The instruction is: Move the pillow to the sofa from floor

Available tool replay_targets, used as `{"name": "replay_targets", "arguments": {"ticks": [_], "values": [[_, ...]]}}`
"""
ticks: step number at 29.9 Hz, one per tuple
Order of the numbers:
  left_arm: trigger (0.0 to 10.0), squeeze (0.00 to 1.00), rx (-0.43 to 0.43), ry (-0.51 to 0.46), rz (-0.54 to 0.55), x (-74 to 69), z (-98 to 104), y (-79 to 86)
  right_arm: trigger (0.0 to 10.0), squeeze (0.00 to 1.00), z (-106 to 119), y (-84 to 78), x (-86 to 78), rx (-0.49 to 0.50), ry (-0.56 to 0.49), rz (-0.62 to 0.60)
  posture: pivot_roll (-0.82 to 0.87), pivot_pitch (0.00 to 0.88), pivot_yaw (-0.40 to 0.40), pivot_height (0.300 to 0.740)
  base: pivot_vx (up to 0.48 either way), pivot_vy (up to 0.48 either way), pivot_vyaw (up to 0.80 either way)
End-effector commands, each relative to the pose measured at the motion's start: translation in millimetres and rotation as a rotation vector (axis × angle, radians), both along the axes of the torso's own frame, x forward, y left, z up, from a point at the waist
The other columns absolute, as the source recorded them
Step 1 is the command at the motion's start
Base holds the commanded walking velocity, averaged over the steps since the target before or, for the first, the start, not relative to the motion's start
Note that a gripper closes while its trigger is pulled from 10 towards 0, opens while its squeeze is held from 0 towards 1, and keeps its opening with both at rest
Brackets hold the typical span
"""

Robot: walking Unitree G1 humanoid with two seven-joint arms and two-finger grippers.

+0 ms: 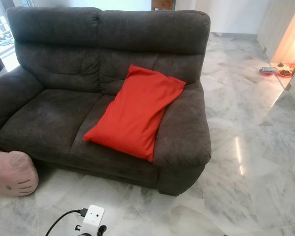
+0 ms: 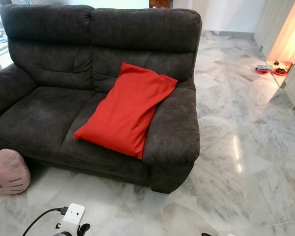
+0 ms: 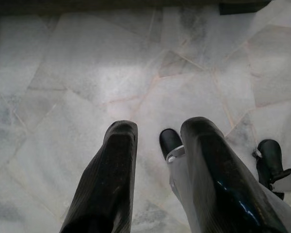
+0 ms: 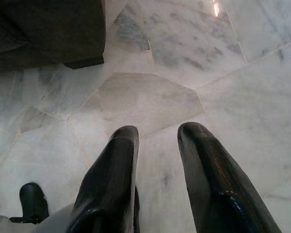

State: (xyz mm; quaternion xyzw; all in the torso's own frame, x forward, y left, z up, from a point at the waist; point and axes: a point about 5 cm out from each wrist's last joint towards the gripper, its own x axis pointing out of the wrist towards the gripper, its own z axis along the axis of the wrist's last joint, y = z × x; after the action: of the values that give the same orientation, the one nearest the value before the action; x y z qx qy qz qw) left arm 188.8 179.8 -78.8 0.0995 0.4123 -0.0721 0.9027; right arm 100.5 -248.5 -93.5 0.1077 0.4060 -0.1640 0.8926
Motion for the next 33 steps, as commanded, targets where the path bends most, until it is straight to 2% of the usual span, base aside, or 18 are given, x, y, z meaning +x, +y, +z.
{"name": "replay_targets", "arguments": {"ticks": [1,7,15,21,23,28,30,33], "values": [[10.0,0.00,0.006,0.017,0.015,-5.7,-2.3,5.5,10.0,0.00,1.0,0.1,4.8,0.001,-0.008,-0.001,-0.04,0.000,0.003,0.738,0.000,0.480,0.00],[10.0,0.00,-0.006,0.044,0.012,-14.5,-7.4,-1.4,10.0,0.00,0.7,-2.7,2.0,-0.003,0.008,-0.002,-0.06,0.000,-0.005,0.738,0.000,0.480,0.00],[10.0,0.00,-0.026,0.050,0.020,-19.4,-10.3,-11.3,10.0,0.00,2.1,-11.0,-3.0,-0.016,0.020,0.019,-0.05,0.000,-0.031,0.738,0.000,0.480,0.00],[10.0,0.00,-0.035,0.054,0.018,-21.7,-11.7,-17.9,10.0,0.00,2.4,-14.8,-6.4,-0.020,0.030,0.026,-0.05,0.000,-0.038,0.738,0.000,0.480,-0.74],[10.0,0.00,-0.039,0.054,0.018,-21.7,-11.7,-19.5,10.0,0.00,2.6,-13.9,-4.8,-0.032,0.031,0.049,-0.04,0.000,-0.034,0.738,0.000,0.480,0.00],[10.0,0.00,-0.037,0.038,0.009,-16.9,-9.2,-16.2,10.0,0.00,1.7,-10.3,-3.7,-0.018,0.024,0.024,-0.01,0.000,-0.013,0.738,0.000,0.480,0.00],[10.0,0.00,-0.020,0.025,0.005,-11.7,-6.2,-8.1,10.0,0.00,0.1,-1.8,0.3,-0.001,0.019,0.037,-0.01,0.000,-0.019,0.738,0.000,0.480,0.00],[10.0,0.00,-0.007,0.018,0.022,-9.0,-4.5,-2.5,10.0,0.00,-0.2,1.0,2.2,0.005,0.018,0.059,-0.01,0.000,-0.019,0.738,0.000,0.480,0.00]]}}
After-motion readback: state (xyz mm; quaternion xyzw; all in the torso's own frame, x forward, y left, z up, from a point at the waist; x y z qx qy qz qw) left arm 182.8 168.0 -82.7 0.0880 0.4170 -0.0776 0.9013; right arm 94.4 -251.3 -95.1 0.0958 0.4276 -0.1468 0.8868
